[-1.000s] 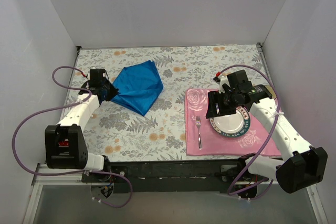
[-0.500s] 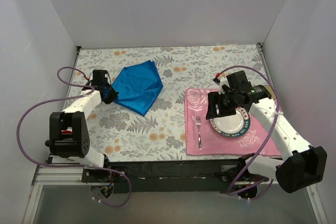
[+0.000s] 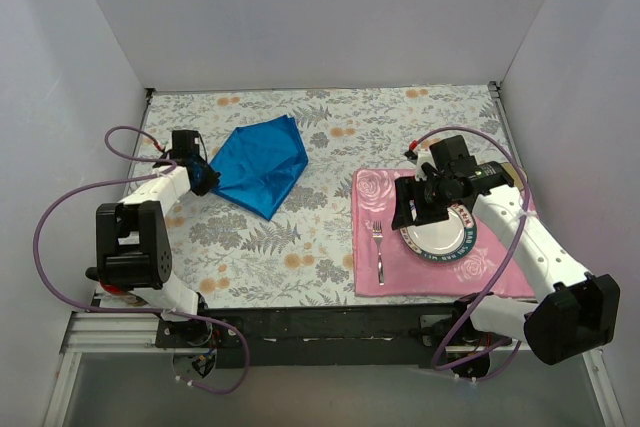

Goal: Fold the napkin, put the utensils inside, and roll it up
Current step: Fold the napkin

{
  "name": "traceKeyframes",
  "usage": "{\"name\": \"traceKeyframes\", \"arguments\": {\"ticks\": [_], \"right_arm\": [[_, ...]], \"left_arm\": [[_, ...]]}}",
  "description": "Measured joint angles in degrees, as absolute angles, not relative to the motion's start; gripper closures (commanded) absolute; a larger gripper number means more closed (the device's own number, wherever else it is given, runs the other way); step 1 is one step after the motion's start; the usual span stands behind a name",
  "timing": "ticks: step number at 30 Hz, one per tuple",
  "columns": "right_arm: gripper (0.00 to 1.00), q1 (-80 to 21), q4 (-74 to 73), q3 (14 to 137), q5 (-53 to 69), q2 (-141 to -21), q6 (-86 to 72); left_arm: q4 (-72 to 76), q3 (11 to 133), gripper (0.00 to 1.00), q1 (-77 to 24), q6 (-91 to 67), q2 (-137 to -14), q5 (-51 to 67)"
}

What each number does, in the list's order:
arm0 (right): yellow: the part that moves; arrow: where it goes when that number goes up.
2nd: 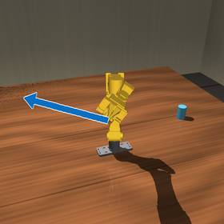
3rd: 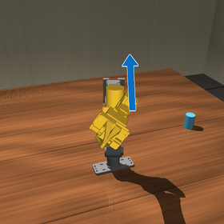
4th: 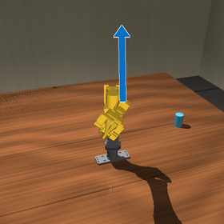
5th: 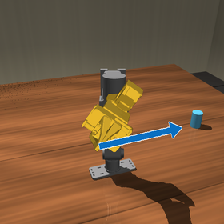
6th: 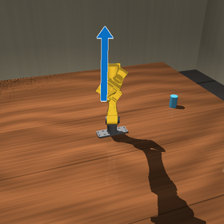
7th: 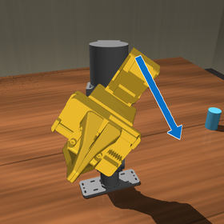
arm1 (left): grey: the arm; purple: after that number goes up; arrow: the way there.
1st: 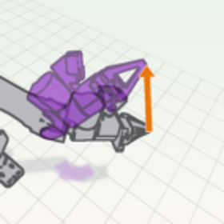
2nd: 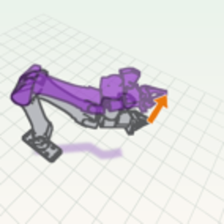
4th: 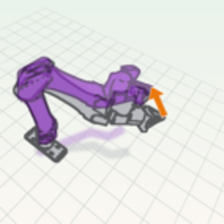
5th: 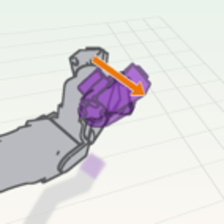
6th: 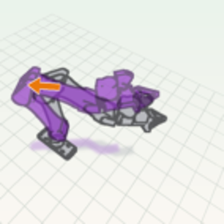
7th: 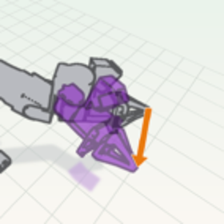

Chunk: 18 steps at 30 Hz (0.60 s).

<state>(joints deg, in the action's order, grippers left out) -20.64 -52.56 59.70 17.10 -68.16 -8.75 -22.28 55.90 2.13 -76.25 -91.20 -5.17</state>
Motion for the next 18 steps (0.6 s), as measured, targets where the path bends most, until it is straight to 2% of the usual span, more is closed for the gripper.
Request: {"name": "traceKeyframes", "arguments": {"ticks": [1,2,4,5,6,8,13,15,18], "right_arm": [[0.28,-20.64,-52.56,59.66,17.12,-68.23,-8.75],[0.28,-20.64,-52.53,59.55,17.17,-68.31,-8.75],[0.28,-20.64,-52.56,59.33,17.3,-68.6,-8.75],[0.27,-20.64,-52.51,59.33,17.37,-68.88,-8.75],[0.27,-20.67,-52.42,59.33,17.43,-69.14,-8.75],[0.27,-20.86,-52.31,59.37,17.93,-70.32,-8.75],[0.27,-23.2,-51.94,62.22,18.39,-76.93,-8.88],[0.27,-25.17,-51.31,65.01,18.35,-80.25,-8.99],[0.26,-28.91,-50.41,70.76,17.98,-85.69,-8.99]], "left_arm": [[-22.2,55.9,0.91,2.13,-76.25,-91.35,-5.17],[-22.24,55.9,0.83,2.13,-76.23,-91.42,-5.17],[-22.28,56.01,0.79,2.13,-76.03,-91.44,-5.34],[-22.5,56.27,0.68,2.13,-76.09,-91.5,-5.69],[-22.96,56.8,0.61,2.13,-76.18,-91.57,-6.22],[-24.29,58.54,0.53,2.13,-76.49,-91.59,-8.4],[-26.09,62.59,0.51,2.22,-77.78,-90.7,-12.88],[-26.59,62.96,0.57,2.31,-78.02,-89.65,-11.53],[-26.81,62.26,0.59,2.31,-78.54,-87.66,-7.27]]}}
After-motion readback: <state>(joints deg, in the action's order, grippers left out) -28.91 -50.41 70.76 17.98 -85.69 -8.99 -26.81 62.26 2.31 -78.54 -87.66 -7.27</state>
